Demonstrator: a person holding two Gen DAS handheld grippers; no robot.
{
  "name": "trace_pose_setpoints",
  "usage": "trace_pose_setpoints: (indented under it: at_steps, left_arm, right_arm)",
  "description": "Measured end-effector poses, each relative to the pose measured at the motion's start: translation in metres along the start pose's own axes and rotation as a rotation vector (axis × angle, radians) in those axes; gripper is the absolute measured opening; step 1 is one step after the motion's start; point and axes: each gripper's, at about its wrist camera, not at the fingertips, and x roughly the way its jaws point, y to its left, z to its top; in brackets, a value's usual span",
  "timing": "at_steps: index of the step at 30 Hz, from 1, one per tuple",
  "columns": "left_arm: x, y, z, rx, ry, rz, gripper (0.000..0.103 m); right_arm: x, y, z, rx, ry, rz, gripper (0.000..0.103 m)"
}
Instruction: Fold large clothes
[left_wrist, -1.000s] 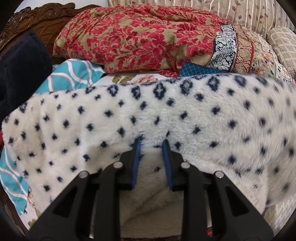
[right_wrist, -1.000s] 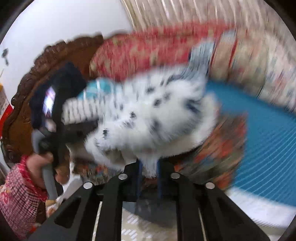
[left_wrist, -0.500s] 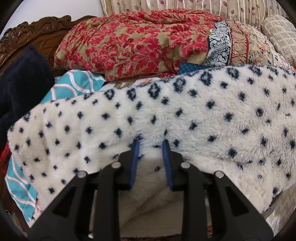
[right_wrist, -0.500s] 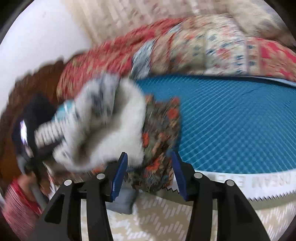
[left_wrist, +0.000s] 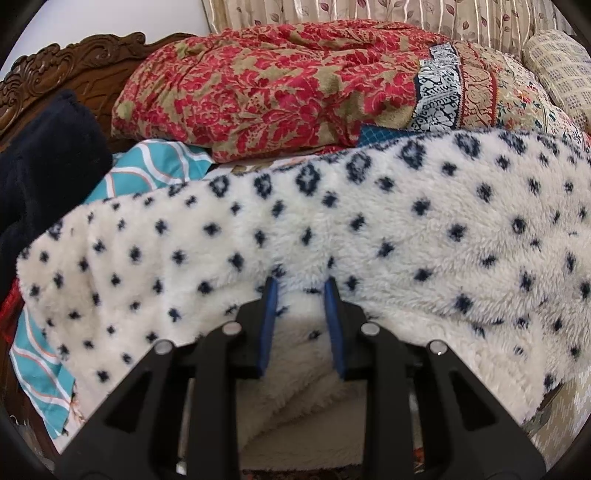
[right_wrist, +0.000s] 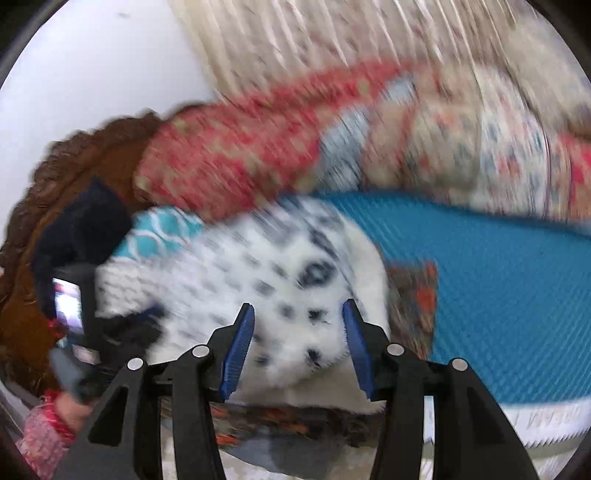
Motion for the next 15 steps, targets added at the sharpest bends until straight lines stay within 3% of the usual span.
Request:
trace_pose_setpoints:
  at_steps: [1, 3, 15]
  left_arm:
    - [0.000, 0.000, -0.001, -0.001, -0.001, -0.001, 0.026]
    - [-0.001, 0.000, -0.001, -0.001, -0.001, -0.006, 0.026]
    - [0.001, -0.002, -0.007, -0.014, -0.031, 0.001, 0.026]
  right_arm:
    - [0.016, -0.016, -0.009, 0.049, 0.062, -0.007, 0.044]
    - [0.030, -0.030, -0.020, 0.092, 0.101, 0.009, 0.044]
    - [0.048, -0.029, -0.033, 0.028, 0.084, -0.044, 0.044]
